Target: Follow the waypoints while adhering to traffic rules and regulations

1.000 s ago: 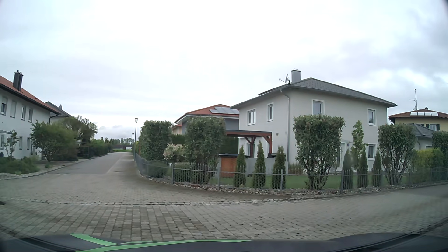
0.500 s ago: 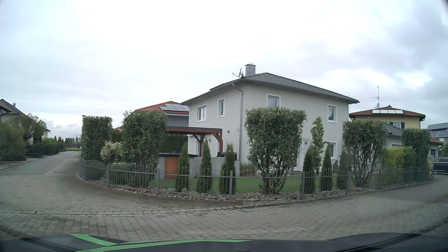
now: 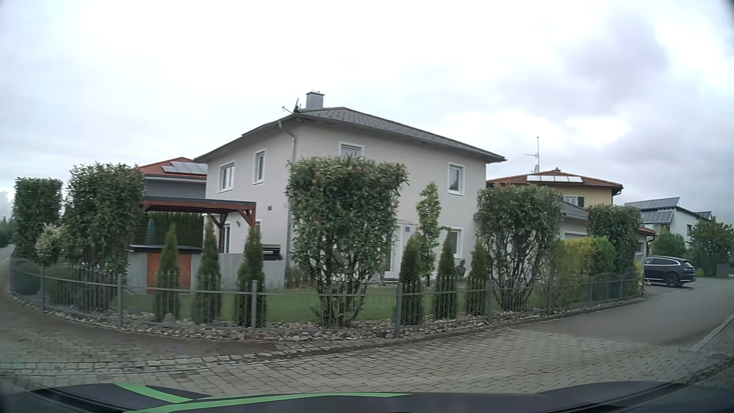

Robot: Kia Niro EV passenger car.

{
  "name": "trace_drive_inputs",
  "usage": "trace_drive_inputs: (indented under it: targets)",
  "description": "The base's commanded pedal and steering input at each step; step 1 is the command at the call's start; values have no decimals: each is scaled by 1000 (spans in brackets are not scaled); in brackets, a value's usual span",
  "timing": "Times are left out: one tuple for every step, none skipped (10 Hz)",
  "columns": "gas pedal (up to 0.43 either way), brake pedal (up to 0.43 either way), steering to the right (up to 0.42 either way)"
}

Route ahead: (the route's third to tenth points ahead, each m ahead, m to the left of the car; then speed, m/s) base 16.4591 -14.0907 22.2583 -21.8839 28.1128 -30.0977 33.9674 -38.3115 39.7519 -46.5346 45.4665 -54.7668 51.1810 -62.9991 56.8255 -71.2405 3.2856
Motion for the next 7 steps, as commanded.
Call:
trace_drive_inputs:
  targets:
    - [110, 0, 575]
    - [110, 0, 575]
    - [110, 0, 575]
    - [118, 0, 572]
    - [118, 0, 565]
    - [118, 0, 551]
    - [118, 0, 535]
